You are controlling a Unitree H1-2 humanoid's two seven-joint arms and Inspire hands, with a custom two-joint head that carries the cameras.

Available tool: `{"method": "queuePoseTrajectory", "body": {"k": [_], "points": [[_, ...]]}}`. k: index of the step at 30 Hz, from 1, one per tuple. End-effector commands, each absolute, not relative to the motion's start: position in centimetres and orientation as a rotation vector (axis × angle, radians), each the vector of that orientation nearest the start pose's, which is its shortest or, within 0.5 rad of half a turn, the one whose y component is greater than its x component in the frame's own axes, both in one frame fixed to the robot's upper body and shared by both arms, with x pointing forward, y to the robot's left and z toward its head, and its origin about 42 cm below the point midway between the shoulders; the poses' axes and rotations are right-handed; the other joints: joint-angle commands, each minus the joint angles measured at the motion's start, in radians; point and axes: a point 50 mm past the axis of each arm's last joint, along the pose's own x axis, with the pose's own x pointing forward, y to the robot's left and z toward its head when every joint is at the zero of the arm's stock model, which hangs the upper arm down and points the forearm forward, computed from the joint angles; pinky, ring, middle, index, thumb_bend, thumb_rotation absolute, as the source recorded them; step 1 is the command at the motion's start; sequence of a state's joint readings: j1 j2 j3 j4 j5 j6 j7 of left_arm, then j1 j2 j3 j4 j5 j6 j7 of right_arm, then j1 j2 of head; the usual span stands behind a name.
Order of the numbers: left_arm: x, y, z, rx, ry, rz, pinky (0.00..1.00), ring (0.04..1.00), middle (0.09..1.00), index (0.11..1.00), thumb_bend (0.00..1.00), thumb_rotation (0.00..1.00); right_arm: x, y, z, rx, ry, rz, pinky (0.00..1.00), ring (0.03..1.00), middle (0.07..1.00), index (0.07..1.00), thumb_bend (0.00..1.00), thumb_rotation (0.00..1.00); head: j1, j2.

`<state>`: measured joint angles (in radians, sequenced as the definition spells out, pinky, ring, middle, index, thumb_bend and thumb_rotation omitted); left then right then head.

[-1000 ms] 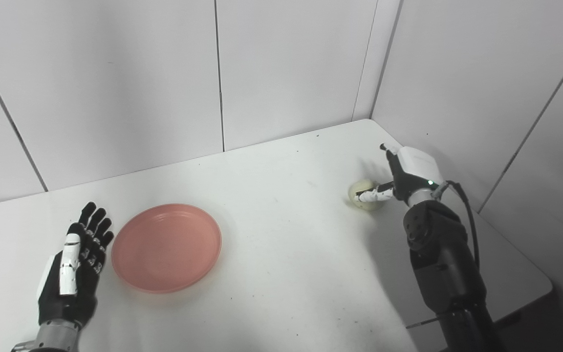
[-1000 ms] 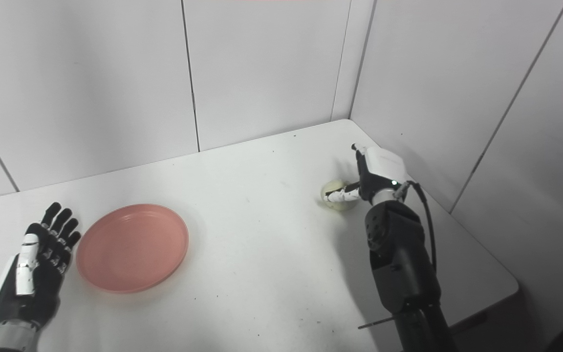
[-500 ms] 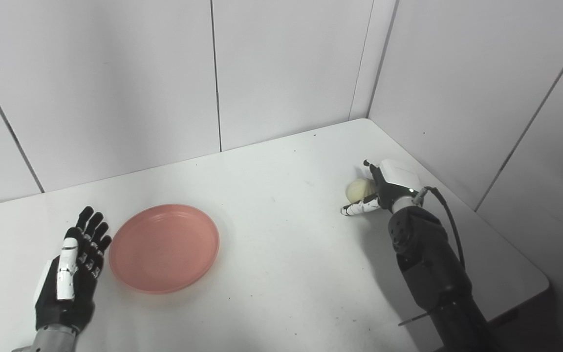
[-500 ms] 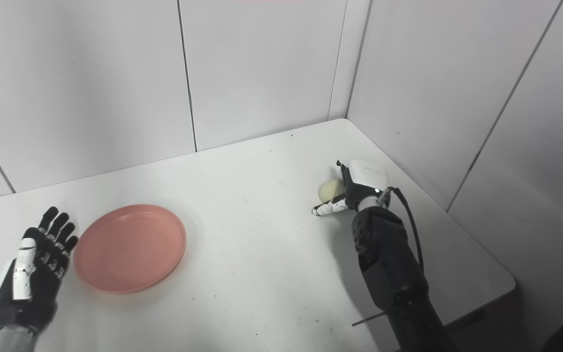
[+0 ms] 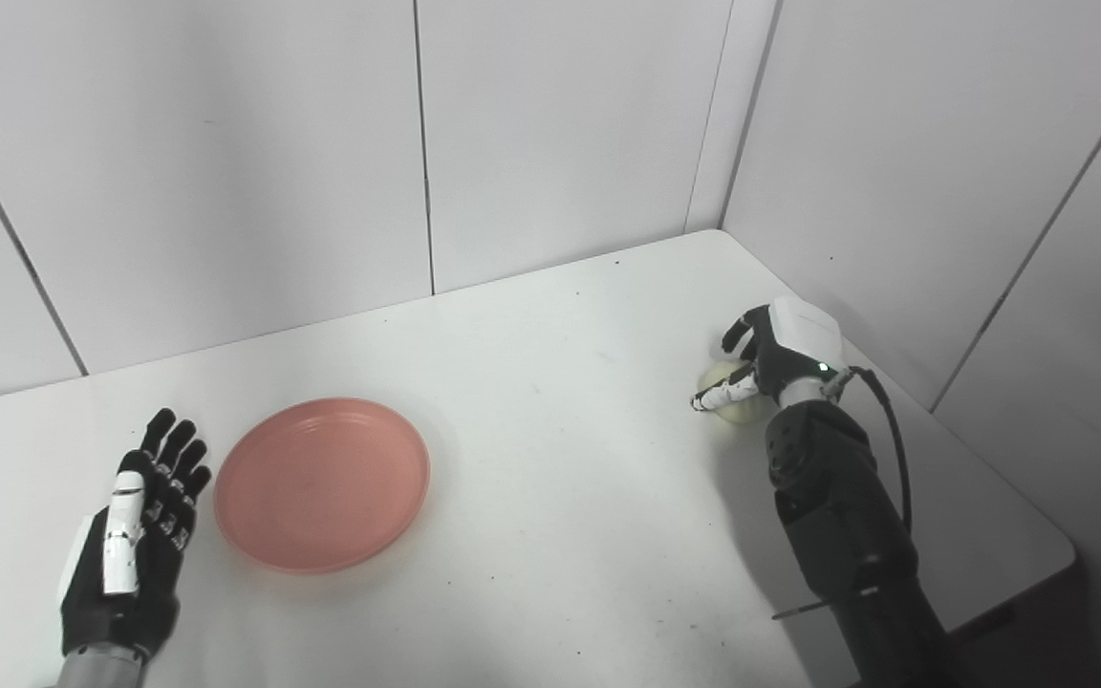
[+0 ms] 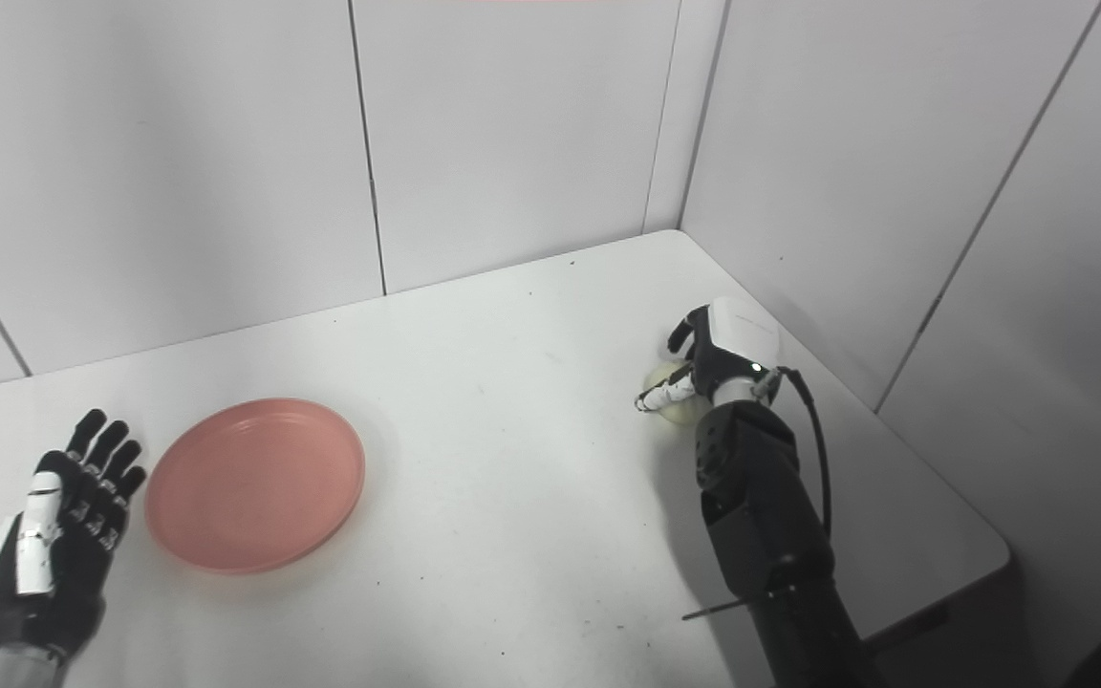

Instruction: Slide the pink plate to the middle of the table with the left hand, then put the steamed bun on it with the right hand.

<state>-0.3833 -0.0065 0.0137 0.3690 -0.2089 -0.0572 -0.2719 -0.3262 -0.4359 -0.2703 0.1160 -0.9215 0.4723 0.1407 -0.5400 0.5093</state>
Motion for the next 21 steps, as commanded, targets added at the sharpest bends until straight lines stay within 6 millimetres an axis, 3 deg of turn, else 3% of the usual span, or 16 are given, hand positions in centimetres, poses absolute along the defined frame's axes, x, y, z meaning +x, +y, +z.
{"method": "queuePoseTrajectory", "body": {"k": [1, 2, 4, 12, 18, 21], "points": [[39.7, 16.2, 12.5, -0.189, -0.092, -0.358, 1.0, 0.988, 0.979, 0.946, 0.4, 1.0, 36.4, -43.3, 24.3, -1.143, 0.253, -0.62, 0.2, 0.268, 0.443, 0.492, 0.53, 0.0, 0.004, 0.0], [39.8, 16.1, 12.5, -0.185, -0.092, -0.359, 1.0, 0.988, 0.98, 0.946, 0.4, 1.0, 36.3, -43.3, 24.5, -1.163, 0.251, -0.622, 0.2, 0.267, 0.457, 0.487, 0.53, 0.0, 0.009, 0.001], [39.7, 16.1, 12.4, -0.178, -0.09, -0.363, 1.0, 0.989, 0.981, 0.948, 0.41, 1.0, 36.2, -43.3, 24.7, -1.175, 0.247, -0.625, 0.22, 0.28, 0.4, 0.502, 0.53, 0.0, 0.013, 0.001], [39.4, 15.4, 12.4, -0.178, -0.077, -0.365, 1.0, 0.993, 0.983, 0.951, 0.4, 1.0, 36.0, -42.9, 25.6, -1.087, 0.2, -0.629, 0.27, 0.349, 0.428, 0.518, 0.52, 0.0, 0.036, -0.001], [39.2, 14.5, 12.0, -0.171, -0.064, -0.376, 0.98, 0.975, 0.962, 0.94, 0.43, 1.0, 35.6, -42.5, 26.3, -1.053, 0.121, -0.589, 0.33, 0.432, 0.485, 0.484, 0.53, 0.0, 0.11, -0.002], [39.1, 13.5, 11.8, -0.174, -0.063, -0.376, 0.97, 0.959, 0.95, 0.932, 0.42, 0.99, 35.4, -41.9, 26.7, -1.048, 0.046, -0.545, 0.36, 0.458, 0.497, 0.472, 0.52, 0.0, 0.193, -0.002]]}}
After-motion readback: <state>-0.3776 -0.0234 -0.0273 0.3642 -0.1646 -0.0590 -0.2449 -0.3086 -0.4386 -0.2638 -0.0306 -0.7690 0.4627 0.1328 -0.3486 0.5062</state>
